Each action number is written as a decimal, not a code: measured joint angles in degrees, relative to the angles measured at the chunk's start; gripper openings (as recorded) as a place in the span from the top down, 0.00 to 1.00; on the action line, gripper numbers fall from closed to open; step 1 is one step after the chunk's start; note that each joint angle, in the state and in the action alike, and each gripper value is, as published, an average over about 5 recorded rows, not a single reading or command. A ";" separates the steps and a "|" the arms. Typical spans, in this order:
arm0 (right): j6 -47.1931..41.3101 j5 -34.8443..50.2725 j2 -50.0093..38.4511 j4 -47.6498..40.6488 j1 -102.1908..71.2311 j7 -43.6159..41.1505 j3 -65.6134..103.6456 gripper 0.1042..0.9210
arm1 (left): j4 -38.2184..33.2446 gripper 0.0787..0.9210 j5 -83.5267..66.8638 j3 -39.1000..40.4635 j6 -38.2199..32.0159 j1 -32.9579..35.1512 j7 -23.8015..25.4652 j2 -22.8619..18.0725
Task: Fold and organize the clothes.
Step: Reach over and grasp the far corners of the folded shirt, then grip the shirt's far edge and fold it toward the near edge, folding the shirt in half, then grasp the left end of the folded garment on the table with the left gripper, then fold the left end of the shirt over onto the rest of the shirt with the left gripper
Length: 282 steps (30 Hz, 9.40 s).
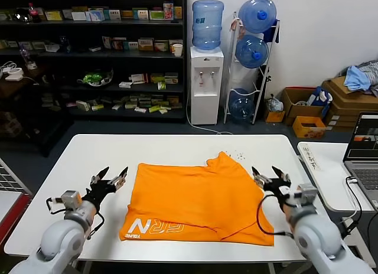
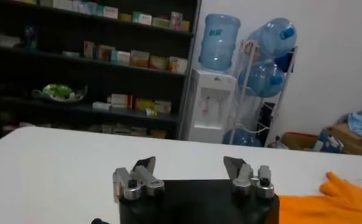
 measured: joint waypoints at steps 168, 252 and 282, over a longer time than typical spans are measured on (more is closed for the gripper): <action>-4.59 -8.80 2.32 27.14 -35.46 -2.06 15.48 0.12 | 1.70 0.42 15.52 -1.94 -3.55 14.93 4.11 -13.73; -3.71 -10.63 7.45 22.24 -30.35 -1.39 10.05 0.12 | -13.10 0.96 12.49 -7.34 5.65 16.31 -4.66 -9.01; -3.96 -10.36 8.29 21.63 -29.97 -1.18 9.51 0.12 | -13.92 0.52 9.98 3.16 8.90 10.14 -6.93 -16.71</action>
